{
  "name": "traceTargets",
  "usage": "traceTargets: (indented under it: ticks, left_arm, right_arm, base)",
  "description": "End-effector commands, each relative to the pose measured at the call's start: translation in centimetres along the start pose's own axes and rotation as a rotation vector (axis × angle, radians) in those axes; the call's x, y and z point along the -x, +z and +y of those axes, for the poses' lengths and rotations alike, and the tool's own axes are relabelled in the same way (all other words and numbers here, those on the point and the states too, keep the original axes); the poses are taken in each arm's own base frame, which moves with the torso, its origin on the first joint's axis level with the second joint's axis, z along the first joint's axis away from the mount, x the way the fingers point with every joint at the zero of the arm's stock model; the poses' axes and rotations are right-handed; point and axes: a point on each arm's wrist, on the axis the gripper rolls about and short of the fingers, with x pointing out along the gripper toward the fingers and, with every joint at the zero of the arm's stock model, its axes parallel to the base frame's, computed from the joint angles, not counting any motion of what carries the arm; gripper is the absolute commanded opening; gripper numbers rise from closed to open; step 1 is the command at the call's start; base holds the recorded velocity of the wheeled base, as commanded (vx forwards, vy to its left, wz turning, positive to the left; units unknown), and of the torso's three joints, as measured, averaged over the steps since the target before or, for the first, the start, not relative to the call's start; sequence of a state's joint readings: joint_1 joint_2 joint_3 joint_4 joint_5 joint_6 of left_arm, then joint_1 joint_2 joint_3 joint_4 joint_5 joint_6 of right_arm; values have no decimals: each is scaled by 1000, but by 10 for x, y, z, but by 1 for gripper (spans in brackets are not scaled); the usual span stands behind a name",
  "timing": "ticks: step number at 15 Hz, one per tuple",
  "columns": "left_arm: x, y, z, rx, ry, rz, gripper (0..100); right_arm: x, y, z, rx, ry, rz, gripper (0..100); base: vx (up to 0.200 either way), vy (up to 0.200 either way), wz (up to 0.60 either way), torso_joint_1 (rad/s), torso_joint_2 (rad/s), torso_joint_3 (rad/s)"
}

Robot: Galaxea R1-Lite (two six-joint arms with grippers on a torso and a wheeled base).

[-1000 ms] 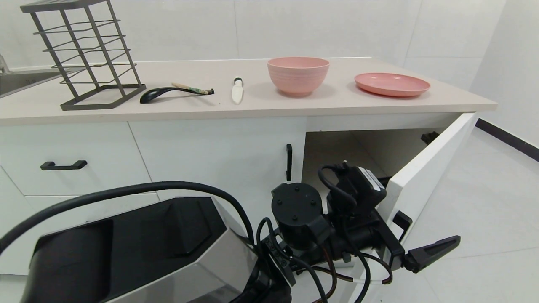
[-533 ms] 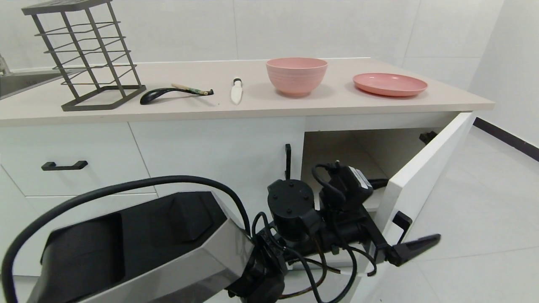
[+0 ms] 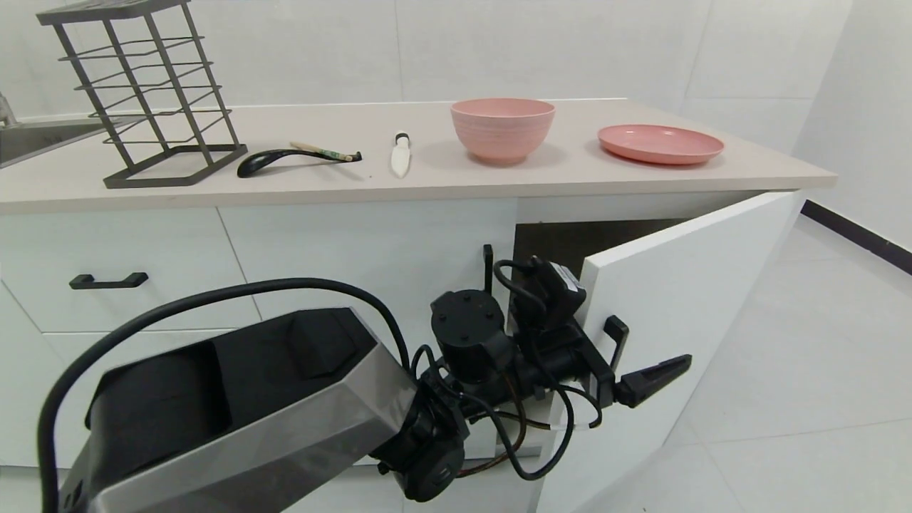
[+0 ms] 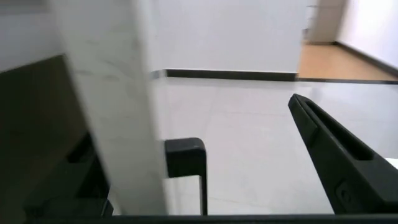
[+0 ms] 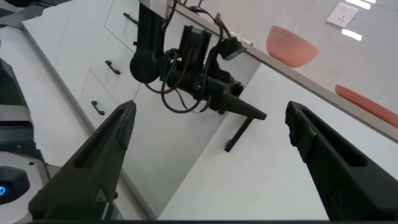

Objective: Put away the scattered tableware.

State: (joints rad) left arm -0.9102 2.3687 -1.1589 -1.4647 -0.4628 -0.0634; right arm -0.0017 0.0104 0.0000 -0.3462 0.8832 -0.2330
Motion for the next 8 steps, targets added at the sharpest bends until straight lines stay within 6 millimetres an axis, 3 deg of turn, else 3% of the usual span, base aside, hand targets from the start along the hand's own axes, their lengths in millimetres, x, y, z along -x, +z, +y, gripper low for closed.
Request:
traceTargets:
  ticks: [1,3,8]
  left_arm:
    - [0,2,0,40,1,-8,100]
    - [-1,4,4,38,11,-18,100]
    - [-13,5,13,-74,13,-72,100]
  right_arm:
    - [0,0,0,-4,1,4,100]
    - [0,0,0,-6,2,4,100]
    - [0,-1,0,-14,3,12,100]
  base:
    - [-200,0,0,2,2,12]
    - [-200,0,0,2,2,2]
    - [0,0,0,0,0,0]
